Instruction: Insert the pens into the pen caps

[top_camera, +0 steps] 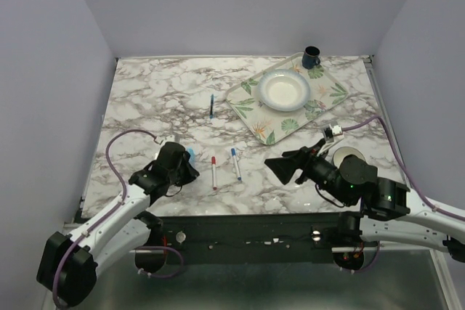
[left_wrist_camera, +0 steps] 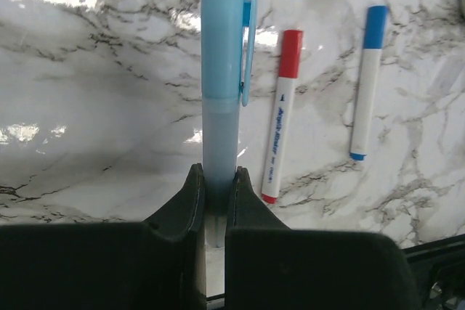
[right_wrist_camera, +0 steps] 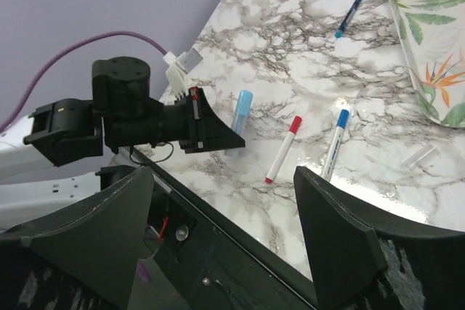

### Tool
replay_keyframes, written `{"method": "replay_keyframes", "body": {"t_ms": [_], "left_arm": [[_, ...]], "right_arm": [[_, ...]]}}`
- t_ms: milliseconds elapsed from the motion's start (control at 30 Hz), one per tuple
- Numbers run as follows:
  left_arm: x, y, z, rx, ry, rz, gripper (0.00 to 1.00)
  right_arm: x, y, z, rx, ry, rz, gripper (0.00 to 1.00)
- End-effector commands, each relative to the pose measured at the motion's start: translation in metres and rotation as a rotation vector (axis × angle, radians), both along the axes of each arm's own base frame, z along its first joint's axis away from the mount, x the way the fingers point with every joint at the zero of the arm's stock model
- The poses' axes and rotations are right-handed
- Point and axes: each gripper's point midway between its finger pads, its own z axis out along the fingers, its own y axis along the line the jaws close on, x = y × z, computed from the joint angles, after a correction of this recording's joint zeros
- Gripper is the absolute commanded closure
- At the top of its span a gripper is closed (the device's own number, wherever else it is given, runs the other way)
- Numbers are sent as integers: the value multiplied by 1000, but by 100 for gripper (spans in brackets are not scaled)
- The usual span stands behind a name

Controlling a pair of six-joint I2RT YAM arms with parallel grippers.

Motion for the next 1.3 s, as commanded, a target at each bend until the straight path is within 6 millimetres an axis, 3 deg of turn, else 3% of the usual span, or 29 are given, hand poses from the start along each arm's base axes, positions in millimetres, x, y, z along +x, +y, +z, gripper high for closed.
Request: {"method": "replay_keyframes", "body": {"t_ms": [0, 233, 400, 533, 633, 700, 800, 900, 933, 1000, 1033, 1100, 1133, 1200, 1233, 1267], "left_arm": [[2, -2, -21, -23, 29, 46, 98], [-1, -9, -45, 31, 134, -20, 93], [-2, -14, -40, 40, 121, -50, 75], [-5, -4, -36, 68, 130, -11, 66], [-4, -1, -25, 53, 109, 25, 53], [-1, 0, -12, 39, 66, 36, 36], [6, -1, 15, 30, -8, 23, 23], [29, 8, 50, 115, -131, 14, 22], [41, 8, 74, 128, -187, 23, 22], [60, 19, 84, 247, -227, 36, 21], [74, 17, 106, 258, -277, 44, 21], [94, 15, 110, 349, -292, 6, 21], [110, 11, 130, 361, -343, 11, 21], [131, 3, 126, 420, -334, -23, 21], [147, -2, 145, 439, -380, -34, 21], [159, -7, 133, 476, -350, -50, 22]], "right_arm": [[3, -2, -6, -24, -10, -18, 15], [0, -2, -1, -18, -4, -6, 15], [0, -2, -8, -17, 7, -7, 15], [0, 0, -7, -20, 9, -1, 15], [0, 4, -2, -25, 2, 8, 15], [0, 7, -1, -32, 7, 12, 15], [-2, 13, 0, -32, 13, 31, 15], [-3, 18, -6, -43, 27, 44, 15], [-3, 20, -8, -39, 29, 45, 15], [-2, 22, -12, -50, 33, 42, 15], [-1, 22, -16, -63, 37, 40, 15], [0, 22, -15, -77, 44, 35, 15], [-1, 22, -18, -86, 58, 34, 16], [-3, 21, -17, -77, 64, 37, 16], [-3, 21, -17, -70, 67, 38, 16], [-4, 20, -16, -63, 69, 42, 16]]}}
